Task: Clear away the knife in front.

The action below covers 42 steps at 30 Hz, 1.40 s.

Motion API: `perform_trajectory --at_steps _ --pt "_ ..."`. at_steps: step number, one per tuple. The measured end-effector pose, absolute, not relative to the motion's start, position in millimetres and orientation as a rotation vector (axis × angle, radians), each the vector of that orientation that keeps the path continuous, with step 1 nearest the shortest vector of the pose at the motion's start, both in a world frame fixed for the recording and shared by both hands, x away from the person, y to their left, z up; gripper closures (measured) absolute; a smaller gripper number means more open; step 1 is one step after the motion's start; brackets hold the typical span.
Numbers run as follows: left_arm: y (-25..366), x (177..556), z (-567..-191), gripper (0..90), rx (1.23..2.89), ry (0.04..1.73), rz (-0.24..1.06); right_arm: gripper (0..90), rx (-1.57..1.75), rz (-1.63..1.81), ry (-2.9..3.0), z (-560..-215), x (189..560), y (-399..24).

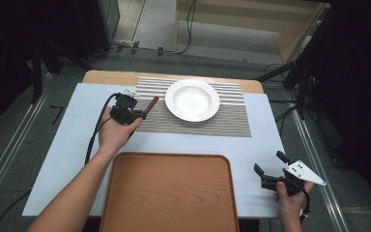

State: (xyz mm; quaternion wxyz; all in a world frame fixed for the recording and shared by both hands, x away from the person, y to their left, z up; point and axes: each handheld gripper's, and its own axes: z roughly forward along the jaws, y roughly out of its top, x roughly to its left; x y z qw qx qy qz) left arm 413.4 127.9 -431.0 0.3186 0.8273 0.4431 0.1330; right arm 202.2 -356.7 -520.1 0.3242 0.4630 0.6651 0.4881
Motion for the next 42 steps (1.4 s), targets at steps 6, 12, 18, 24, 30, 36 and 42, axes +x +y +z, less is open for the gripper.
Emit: perform_trajectory --at_steps 6,12,18,24,30,36,42 --pt "133.6 398.5 -432.2 76.6 2.161 1.154 0.333 0.0 1.215 1.280 1.743 -520.1 202.0 -356.7" --pt "136.4 382.8 -432.4 76.6 2.167 1.129 0.341 0.0 1.214 1.280 1.743 -520.0 201.9 -356.5" --pt "140.7 366.4 -436.0 76.6 2.169 1.120 0.348 0.0 1.215 1.278 1.744 -520.0 201.8 -356.2" --pt "143.2 350.2 -434.4 76.6 2.154 1.109 0.367 0.0 1.216 1.278 1.743 -520.0 201.8 -355.8" --pt "146.5 336.4 -434.7 76.6 2.140 1.105 0.339 0.0 1.214 1.279 1.744 -519.9 201.7 -356.1" --pt "151.0 319.2 -436.9 76.6 2.120 1.105 0.320 0.0 1.215 1.278 1.743 -520.0 201.7 -355.7" --pt "153.0 302.0 -438.5 76.6 2.113 1.100 0.315 0.0 1.212 1.275 1.746 -519.9 201.7 -355.6"
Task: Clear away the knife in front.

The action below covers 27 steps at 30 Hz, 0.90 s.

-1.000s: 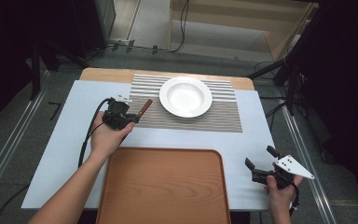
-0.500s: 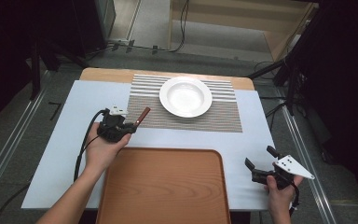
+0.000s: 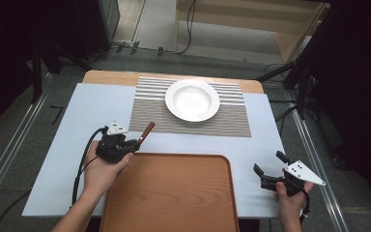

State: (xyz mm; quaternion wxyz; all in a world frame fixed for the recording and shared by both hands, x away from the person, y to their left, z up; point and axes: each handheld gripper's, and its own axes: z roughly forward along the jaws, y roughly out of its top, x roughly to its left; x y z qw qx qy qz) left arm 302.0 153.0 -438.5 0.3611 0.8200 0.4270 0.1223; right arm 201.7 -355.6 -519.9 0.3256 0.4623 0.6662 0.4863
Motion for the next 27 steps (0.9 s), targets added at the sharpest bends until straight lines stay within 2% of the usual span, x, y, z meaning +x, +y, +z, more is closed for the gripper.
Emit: perform_trajectory --at_steps 8,27 --pt "159.8 277.8 -444.6 76.6 2.096 1.110 0.291 0.0 1.211 1.275 1.746 -520.0 201.7 -355.6" --pt "170.0 246.6 -471.6 76.6 2.079 1.164 0.217 0.0 1.216 1.271 1.747 -520.0 201.8 -355.4"
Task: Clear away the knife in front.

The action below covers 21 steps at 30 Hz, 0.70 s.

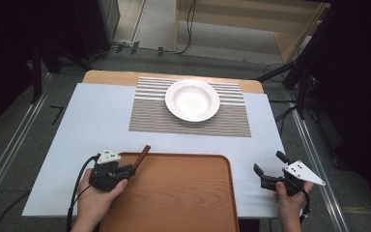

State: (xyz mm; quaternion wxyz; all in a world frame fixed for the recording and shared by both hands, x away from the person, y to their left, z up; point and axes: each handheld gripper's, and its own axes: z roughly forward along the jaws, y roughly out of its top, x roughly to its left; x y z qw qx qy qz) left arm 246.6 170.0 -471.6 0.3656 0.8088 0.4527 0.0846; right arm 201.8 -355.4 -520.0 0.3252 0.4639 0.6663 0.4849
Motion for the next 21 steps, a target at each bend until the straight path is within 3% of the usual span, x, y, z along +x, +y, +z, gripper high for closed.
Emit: perform_trajectory --at_steps 21 --pt "180.0 228.1 -490.6 76.4 2.075 1.225 0.183 0.0 1.217 1.268 1.746 -520.0 201.8 -355.4"
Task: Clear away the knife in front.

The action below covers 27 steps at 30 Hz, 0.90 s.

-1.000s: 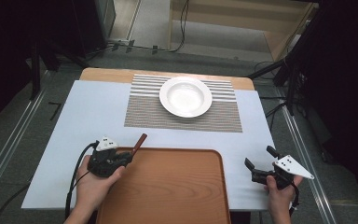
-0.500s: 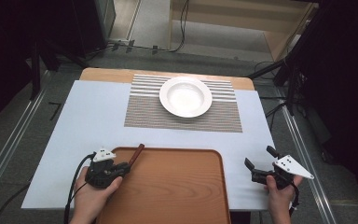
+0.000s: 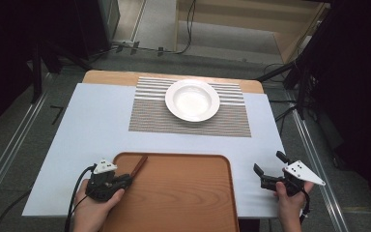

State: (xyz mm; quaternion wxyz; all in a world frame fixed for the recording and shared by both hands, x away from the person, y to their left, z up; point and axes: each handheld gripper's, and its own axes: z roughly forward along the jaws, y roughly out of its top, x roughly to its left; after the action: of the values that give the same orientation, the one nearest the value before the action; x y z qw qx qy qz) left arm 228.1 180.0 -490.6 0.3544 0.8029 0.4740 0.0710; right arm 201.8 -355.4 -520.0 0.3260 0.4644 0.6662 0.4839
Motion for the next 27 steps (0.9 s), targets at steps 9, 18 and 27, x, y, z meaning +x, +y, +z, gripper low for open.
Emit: perform_trajectory --at_steps 9,18,27 --pt "173.1 234.4 -479.0 78.6 2.065 1.145 0.206 0.0 1.212 1.266 1.750 -520.1 202.0 -355.3" --pt "143.5 245.9 -489.1 89.0 2.227 1.047 0.268 0.0 1.217 1.266 1.746 -520.1 201.8 -355.4" --pt "157.6 249.5 -491.0 89.1 2.225 1.088 0.272 0.0 1.216 1.265 1.748 -520.1 201.8 -355.3"
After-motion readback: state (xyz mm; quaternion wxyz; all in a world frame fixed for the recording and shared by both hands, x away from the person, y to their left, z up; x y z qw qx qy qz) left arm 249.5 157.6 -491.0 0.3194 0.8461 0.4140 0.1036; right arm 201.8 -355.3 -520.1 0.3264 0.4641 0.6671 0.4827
